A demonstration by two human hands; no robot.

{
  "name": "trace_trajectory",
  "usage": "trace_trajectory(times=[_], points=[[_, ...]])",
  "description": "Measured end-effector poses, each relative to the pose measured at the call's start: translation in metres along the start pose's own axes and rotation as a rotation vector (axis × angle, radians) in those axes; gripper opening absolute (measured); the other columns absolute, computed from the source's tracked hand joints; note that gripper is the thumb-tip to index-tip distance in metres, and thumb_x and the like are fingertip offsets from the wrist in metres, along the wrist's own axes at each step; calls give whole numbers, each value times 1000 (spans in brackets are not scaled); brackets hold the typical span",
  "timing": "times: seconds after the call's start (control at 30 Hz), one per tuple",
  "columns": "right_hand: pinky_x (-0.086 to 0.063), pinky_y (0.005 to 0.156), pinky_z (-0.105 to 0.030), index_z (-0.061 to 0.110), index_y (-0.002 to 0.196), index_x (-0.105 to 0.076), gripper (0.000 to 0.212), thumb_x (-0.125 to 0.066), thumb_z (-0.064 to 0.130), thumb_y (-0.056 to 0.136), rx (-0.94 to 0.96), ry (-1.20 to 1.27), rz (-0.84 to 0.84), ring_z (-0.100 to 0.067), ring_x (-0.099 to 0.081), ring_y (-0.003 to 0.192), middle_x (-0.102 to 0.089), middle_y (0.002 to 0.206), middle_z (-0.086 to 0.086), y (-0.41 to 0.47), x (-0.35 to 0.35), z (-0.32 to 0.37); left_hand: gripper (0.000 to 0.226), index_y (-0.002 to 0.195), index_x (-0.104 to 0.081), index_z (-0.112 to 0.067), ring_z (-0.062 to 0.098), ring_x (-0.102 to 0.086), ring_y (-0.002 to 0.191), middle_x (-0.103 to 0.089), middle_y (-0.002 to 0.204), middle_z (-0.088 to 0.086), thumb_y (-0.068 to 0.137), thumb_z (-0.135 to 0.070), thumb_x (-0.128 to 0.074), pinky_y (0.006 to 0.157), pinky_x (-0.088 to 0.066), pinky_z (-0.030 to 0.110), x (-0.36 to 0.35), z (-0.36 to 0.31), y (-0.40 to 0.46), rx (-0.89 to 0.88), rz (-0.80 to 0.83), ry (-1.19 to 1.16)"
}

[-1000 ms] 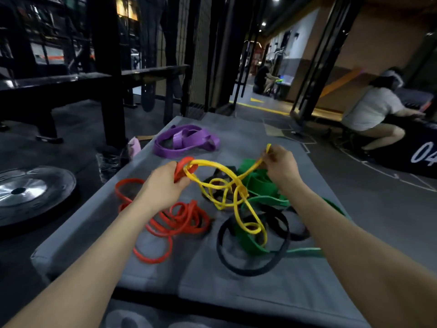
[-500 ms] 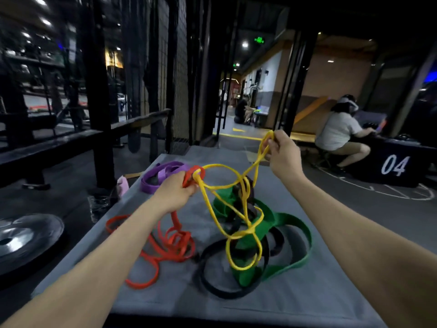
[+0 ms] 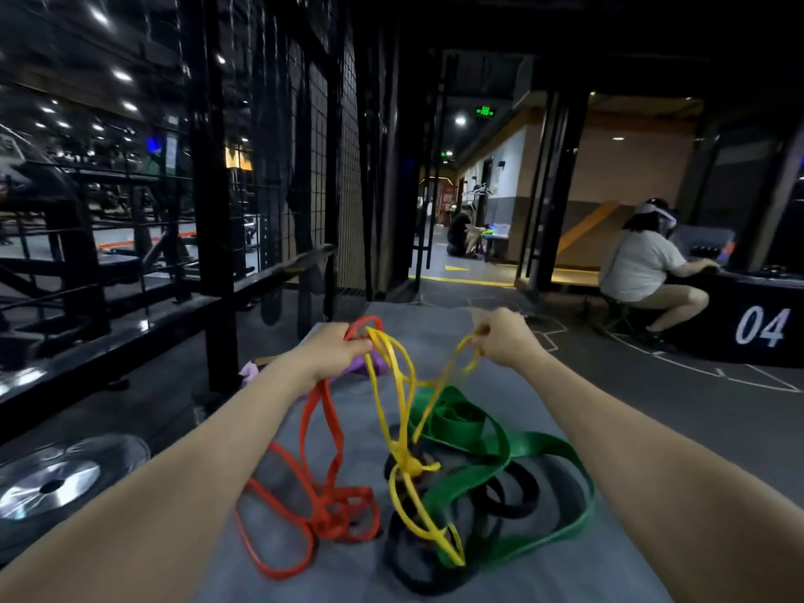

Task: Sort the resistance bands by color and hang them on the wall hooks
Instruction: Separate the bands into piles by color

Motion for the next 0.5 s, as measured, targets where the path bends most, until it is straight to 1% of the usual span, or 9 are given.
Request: trace_trajectory(times=[0.07,0.13,0.17,0.2,0.23,0.3,0.4,0.43,0.5], points=[[-44,57,-38,-9,66,-62,26,-54,7,86,15,-42,58,-26,-53,61,-61,71,-27,0,-8,2,10,91,-59,-7,6,-25,37,-27,54,-2,92,-15,-53,37,-22,19,2,-8,5,23,28,-166],[-37,51,-33,2,57,-50,37,-54,17,91,91,79,40,-26,-43,56,-51,60,-19,0,-7,15,5,91,-55,-11,2,-21,35,-26,54,-3,93,-13,-52,34,-18,14,4,-22,9,3,69,-235],[-39,54,-34,3,64,-55,37,-53,25,94,151,230,40,-28,-47,59,-53,63,-18,-2,-4,27,5,88,-54,-12,2,-20,35,-27,55,-3,92,-13,-53,34,-18,14,5,-30,12,-13,88,-209],[-44,60,-32,2,81,-62,32,-52,30,94,214,435,75,-26,-56,68,-60,75,-16,-5,-1,39,8,83,-53,-13,4,-21,36,-27,55,-2,91,-15,-55,35,-18,15,5,-37,15,-25,106,-158],[-48,68,-24,5,102,-63,26,-53,29,94,267,645,166,-17,-61,79,-65,89,-9,-9,1,54,13,77,-52,-14,5,-21,38,-27,55,-1,89,-17,-57,35,-18,16,5,-42,18,-28,118,-107],[-49,78,-12,10,117,-55,30,-62,14,88,382,926,352,-5,-60,88,-62,101,0,-14,-2,75,18,70,-51,-15,8,-23,40,-29,54,-1,87,-18,-59,35,-20,17,7,-54,22,-14,121,-97],[-51,71,-15,0,121,-49,50,-71,-1,76,339,954,384,-10,-58,79,-59,92,-6,-11,-16,80,22,66,-53,-15,3,-24,36,-33,50,-6,88,-15,-57,32,-18,15,16,-75,23,5,139,-294],[-51,67,-14,-2,116,-51,44,-71,-2,77,302,909,355,-9,-57,73,-59,85,-4,-10,-19,78,24,65,-53,-16,2,-23,35,-34,47,-8,88,-13,-56,32,-17,14,20,-82,23,-3,155,-338],[-49,62,-14,5,93,-60,18,-69,-2,79,257,833,336,-6,-56,66,-58,74,2,-8,-28,72,25,65,-55,-15,1,-23,36,-33,44,-11,90,-12,-54,32,-16,12,28,-91,24,-27,185,-364]])
Point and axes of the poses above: each hand's wrist, its own y-axis towards the middle knuckle, its own x-axis out of the back of the hand, z = x × y, the point moved 2 cm from there along y, towards the middle knuckle
